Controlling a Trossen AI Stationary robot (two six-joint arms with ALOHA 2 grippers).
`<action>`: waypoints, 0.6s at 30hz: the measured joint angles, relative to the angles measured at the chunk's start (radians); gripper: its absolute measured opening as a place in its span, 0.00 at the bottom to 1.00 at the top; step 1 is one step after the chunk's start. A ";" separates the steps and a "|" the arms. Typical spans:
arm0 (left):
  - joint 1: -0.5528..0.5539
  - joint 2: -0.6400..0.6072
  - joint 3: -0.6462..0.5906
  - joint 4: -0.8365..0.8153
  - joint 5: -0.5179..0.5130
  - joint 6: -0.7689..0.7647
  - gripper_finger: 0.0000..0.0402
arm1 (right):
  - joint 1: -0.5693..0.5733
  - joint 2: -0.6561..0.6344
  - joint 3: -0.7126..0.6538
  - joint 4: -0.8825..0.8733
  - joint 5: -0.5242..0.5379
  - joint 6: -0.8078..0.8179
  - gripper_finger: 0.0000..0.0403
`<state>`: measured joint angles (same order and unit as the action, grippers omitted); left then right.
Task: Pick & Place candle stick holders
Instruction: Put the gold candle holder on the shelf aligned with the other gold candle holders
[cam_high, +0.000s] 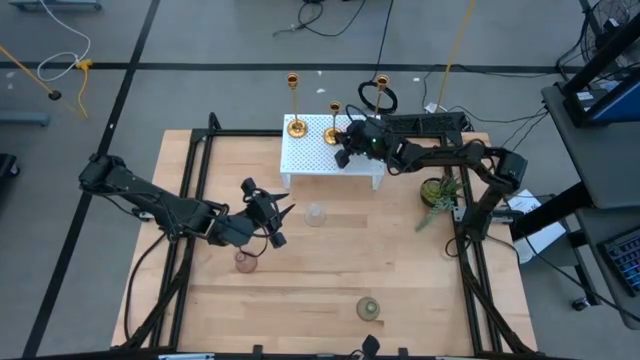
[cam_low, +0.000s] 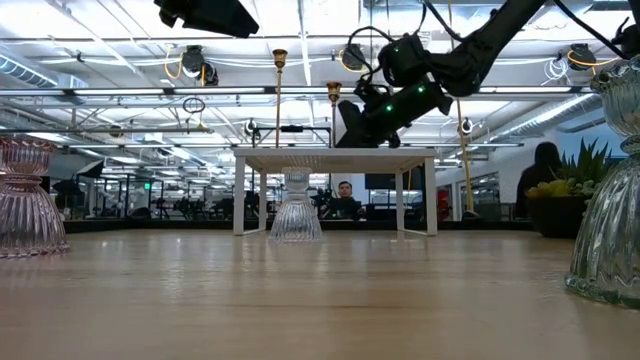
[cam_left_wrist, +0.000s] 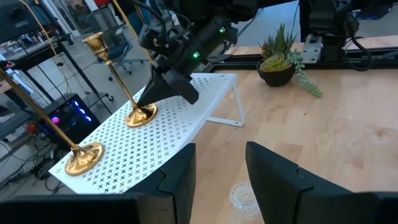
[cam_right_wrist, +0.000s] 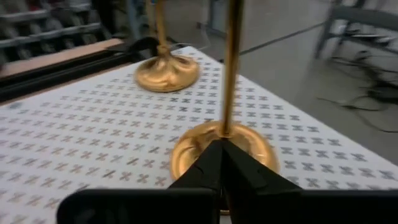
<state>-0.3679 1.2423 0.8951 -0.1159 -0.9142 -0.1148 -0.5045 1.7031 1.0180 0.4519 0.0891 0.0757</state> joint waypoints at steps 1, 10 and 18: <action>0.000 0.000 0.000 0.000 0.000 0.002 0.37 | -0.002 0.000 0.000 0.000 -0.016 0.001 0.00; 0.002 0.000 0.000 0.000 0.000 0.007 0.37 | 0.000 0.001 0.000 0.064 -0.008 -0.008 0.00; 0.002 0.000 0.000 0.000 -0.001 0.007 0.37 | -0.012 0.001 0.000 0.105 0.001 0.002 0.00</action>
<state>-0.3660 1.2423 0.8951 -0.1158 -0.9147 -0.1078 -0.5170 1.7039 1.0180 0.5564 0.0903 0.0773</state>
